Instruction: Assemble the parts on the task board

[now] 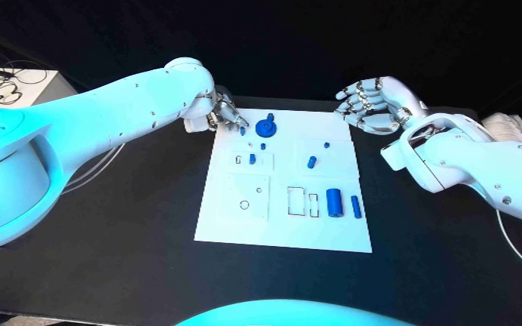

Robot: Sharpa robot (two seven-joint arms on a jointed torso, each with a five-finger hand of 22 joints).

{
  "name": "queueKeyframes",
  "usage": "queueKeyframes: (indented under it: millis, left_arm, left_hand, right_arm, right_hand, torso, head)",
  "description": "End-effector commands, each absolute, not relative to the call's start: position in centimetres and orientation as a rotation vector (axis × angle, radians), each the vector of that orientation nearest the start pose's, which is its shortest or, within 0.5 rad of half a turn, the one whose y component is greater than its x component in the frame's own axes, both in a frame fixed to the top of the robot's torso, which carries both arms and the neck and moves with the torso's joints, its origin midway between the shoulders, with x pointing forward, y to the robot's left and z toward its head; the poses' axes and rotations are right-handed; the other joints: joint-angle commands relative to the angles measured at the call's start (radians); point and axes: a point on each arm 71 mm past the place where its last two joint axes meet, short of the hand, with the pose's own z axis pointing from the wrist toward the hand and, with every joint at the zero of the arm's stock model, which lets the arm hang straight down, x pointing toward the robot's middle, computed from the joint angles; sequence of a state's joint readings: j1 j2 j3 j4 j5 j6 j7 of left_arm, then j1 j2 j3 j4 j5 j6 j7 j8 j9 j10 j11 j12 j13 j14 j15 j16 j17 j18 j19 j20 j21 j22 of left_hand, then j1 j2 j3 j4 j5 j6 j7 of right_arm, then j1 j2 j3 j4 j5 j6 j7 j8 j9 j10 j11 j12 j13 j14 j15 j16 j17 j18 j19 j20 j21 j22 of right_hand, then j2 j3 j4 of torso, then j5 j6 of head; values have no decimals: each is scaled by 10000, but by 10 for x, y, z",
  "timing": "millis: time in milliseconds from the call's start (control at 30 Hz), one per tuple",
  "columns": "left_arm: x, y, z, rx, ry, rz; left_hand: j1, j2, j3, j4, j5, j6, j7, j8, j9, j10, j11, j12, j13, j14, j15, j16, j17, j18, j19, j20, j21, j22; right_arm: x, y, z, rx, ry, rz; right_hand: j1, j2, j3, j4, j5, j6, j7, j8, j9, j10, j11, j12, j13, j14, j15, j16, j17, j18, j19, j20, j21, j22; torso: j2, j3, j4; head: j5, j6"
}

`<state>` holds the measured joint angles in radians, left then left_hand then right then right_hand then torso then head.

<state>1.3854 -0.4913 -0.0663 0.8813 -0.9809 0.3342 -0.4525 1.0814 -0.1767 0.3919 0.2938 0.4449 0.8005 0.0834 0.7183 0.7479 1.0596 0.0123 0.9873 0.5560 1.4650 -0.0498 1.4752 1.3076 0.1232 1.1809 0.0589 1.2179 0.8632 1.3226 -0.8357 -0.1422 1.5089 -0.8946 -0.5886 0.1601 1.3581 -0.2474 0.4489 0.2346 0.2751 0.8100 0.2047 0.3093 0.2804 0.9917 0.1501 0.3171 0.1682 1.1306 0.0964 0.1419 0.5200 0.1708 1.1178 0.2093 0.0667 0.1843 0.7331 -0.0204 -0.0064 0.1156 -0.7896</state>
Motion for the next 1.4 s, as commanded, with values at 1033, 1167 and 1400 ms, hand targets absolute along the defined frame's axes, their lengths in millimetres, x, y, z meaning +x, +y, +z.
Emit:
queueKeyframes:
  millis: [1033,1167,1400]
  left_arm:
    - [589,229,-165,-4420,22796,-4552]
    - [583,232,-163,-4444,22798,-4638]
    - [569,234,-161,-4378,22777,-4802]
  left_hand:
    - [2197,336,2713,-1186,-692,-62,-86,612,212,100,-93,77,-253,425,-34,163,1074,90,91,1,215,391]
    - [2090,197,3109,-1362,-678,-35,-99,711,250,166,-113,112,-269,472,-55,214,1155,62,199,-17,331,571]
    - [1918,-58,3703,-1670,-657,63,-119,803,258,352,-145,215,-156,572,-91,325,1351,21,358,-51,504,834]
  right_arm:
    - [501,-209,-148,2611,14552,9576]
    - [502,-211,-148,2642,14567,9536]
    - [502,-213,-148,2704,14575,9485]
  right_hand:
    - [-173,-2,-79,-44,96,-84,223,-101,-51,-17,102,-101,-158,-66,87,-135,-102,129,-123,20,-39,-171]
    - [-184,0,-87,-42,98,-89,226,-104,-54,-23,105,-105,-171,-69,91,-145,-110,129,-130,24,-39,-186]
    - [-213,11,-107,-34,105,-100,233,-112,-62,-34,114,-110,-203,-77,100,-167,-130,129,-147,34,-39,-224]
  torso:
    - [-21,23,28]
    - [-38,25,40]
    - [-91,38,80]
  head:
    - [-15,-70]
    - [3,-77]
    - [22,-110]
